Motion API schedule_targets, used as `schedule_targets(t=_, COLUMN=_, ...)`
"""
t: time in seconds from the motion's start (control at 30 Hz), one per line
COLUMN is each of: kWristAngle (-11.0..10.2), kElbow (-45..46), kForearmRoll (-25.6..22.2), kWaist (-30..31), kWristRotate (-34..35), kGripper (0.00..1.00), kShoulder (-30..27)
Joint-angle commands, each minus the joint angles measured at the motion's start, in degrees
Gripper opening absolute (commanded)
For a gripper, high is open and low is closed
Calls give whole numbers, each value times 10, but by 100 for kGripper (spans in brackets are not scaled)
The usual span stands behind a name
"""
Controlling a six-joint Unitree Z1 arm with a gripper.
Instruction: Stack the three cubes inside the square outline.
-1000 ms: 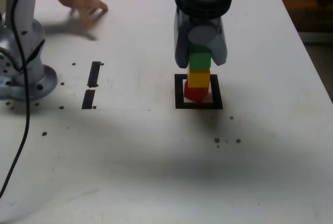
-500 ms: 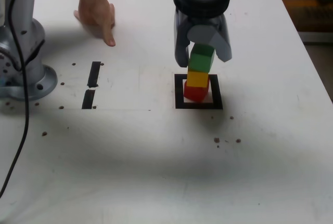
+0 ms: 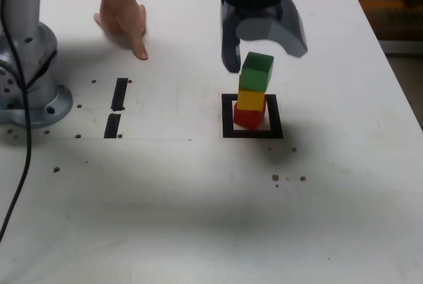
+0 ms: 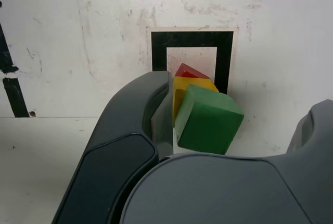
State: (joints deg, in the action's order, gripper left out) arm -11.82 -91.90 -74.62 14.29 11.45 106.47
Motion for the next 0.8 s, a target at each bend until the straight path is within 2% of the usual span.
schedule_targets(t=0.0, kWristAngle=-5, kElbow=4, kForearmRoll=-8, kWaist=1, kWristRotate=2, kGripper=92, kShoulder=-19)
schedule_targets(t=0.2, kWristAngle=-18, kElbow=36, kForearmRoll=-30, kWaist=-1, kWristRotate=17, kGripper=92, kShoulder=-78)
schedule_targets(t=0.3, kWristAngle=-19, kElbow=72, kForearmRoll=-32, kWaist=-10, kWristRotate=24, kGripper=94, kShoulder=-112)
schedule_targets(t=0.53, kWristAngle=17, kElbow=198, kForearmRoll=-21, kWaist=-53, kWristRotate=31, kGripper=100, kShoulder=-176)
schedule_targets(t=0.77, kWristAngle=47, kElbow=285, kForearmRoll=1, kWaist=-57, kWristRotate=31, kGripper=100, kShoulder=-176)
